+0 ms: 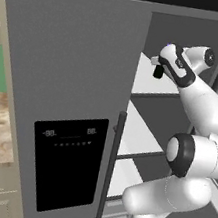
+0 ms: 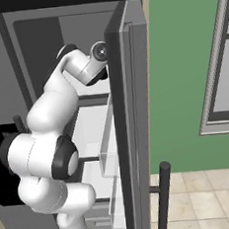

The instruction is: Place the beer and liquor on the top shelf of the fridge to keep them out of children's reach, and place the kiwi on lower shelves for easy access.

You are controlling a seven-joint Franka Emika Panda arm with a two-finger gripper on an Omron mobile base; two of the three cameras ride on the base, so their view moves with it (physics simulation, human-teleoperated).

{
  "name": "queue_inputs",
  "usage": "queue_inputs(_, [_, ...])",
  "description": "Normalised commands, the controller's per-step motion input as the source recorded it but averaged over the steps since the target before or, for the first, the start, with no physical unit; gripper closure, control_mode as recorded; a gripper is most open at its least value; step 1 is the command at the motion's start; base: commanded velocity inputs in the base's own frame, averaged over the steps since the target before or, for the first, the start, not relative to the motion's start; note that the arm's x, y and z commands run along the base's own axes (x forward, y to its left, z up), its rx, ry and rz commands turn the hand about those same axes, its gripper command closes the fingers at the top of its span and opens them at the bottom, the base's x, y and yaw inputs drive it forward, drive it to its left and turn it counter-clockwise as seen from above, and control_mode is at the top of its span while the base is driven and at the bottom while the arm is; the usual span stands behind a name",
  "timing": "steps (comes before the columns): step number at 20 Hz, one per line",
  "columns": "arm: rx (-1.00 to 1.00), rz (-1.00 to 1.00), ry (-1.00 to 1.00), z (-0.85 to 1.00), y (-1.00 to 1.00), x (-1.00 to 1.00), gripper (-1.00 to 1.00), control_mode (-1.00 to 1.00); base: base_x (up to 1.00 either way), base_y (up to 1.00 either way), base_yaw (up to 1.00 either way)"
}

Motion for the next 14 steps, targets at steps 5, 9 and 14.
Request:
queue_inputs(5, [0.0, 0.0, -0.02, -0.07, 0.0, 0.42, 1.0, -1.0, 0.0, 0.0, 0.0])
queue_inputs(9, [0.0, 0.0, 0.0, -0.05, 0.0, 0.4, -1.0, -1.0, 0.0, 0.0, 0.0])
queue_inputs(14, [0.0, 0.0, 0.0, -0.01, 0.0, 0.31, -1.0, -1.0, 0.0, 0.0, 0.0])
